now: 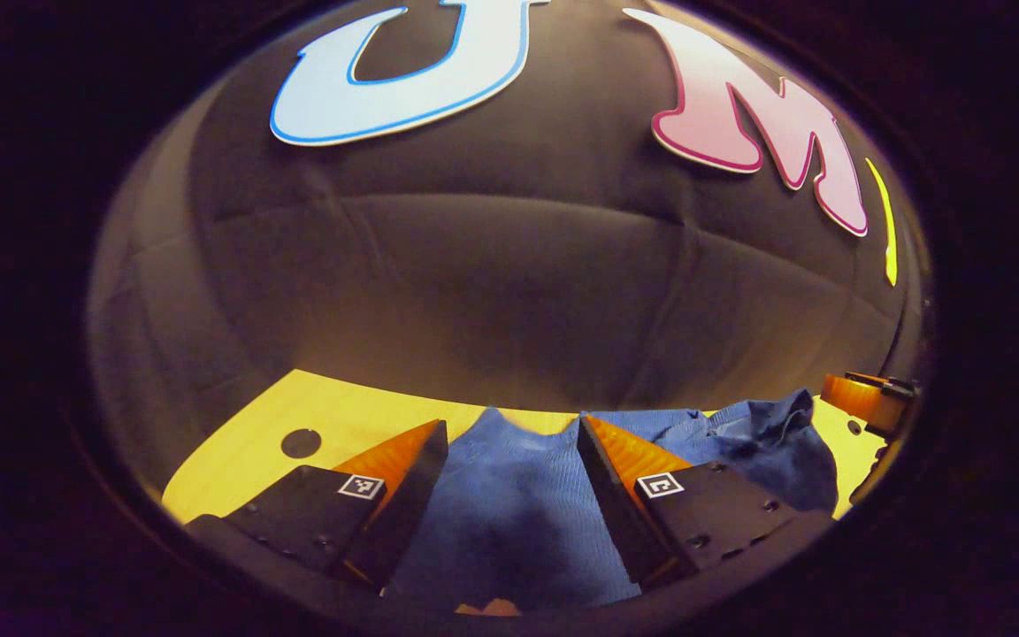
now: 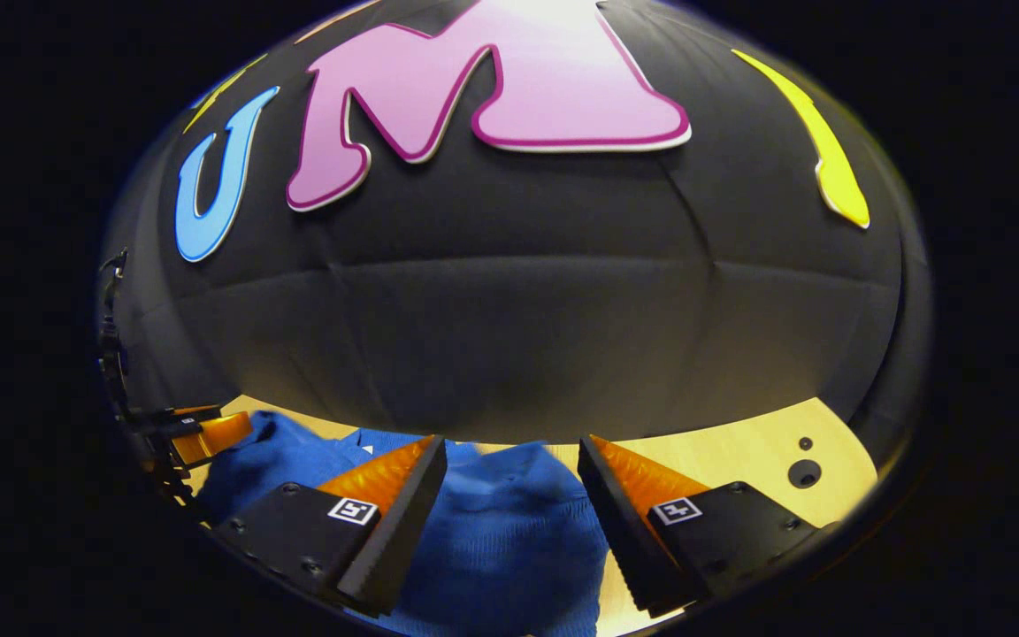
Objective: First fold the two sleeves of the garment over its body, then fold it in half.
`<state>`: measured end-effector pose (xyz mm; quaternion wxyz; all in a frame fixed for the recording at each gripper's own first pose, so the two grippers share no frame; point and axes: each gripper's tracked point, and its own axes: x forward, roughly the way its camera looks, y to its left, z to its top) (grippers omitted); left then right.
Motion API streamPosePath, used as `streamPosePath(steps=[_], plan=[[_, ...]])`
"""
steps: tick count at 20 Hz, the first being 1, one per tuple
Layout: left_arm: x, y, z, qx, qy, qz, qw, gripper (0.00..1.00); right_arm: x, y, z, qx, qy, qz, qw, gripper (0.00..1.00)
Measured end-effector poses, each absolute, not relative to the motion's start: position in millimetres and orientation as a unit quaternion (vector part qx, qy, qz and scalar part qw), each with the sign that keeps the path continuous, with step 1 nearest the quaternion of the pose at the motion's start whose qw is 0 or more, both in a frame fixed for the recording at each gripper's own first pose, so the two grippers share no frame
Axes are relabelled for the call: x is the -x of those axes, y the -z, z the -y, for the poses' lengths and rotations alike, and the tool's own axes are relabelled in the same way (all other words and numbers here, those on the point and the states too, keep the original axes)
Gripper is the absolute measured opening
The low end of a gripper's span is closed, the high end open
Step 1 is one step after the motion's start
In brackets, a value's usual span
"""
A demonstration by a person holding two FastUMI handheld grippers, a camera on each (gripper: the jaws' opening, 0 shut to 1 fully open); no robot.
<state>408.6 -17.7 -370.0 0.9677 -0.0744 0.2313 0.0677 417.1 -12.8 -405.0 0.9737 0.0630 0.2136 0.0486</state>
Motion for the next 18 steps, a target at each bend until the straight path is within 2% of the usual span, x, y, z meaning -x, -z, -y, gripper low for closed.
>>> streamPosePath(steps=[5, 9, 11, 13, 16, 18], plan=[[-338, 295, 28, 0.049, -0.047, -0.15, 0.986, 0.86, -363, 340, 16, -0.095, -0.028, -0.141, 0.985, 0.98], [-258, 232, 36, 0.065, -0.012, -0.1, 0.993, 0.86, -305, 295, 8, -0.09, -0.021, -0.119, 0.989, 0.98], [-220, 188, 34, 0.087, 0.001, -0.043, 0.995, 0.84, -271, 277, -1, -0.087, -0.026, -0.126, 0.988, 0.97], [-172, 151, 30, 0.098, 0.004, -0.016, 0.995, 0.83, -237, 254, -9, -0.077, -0.031, -0.134, 0.987, 0.97], [-91, 111, 19, 0.086, 0.007, 0.007, 0.996, 0.83, -186, 215, -11, -0.066, -0.031, -0.136, 0.988, 0.97], [-45, 96, 12, 0.076, -0.005, -0.004, 0.997, 0.83, -154, 191, -10, -0.072, -0.026, -0.143, 0.987, 0.97]])
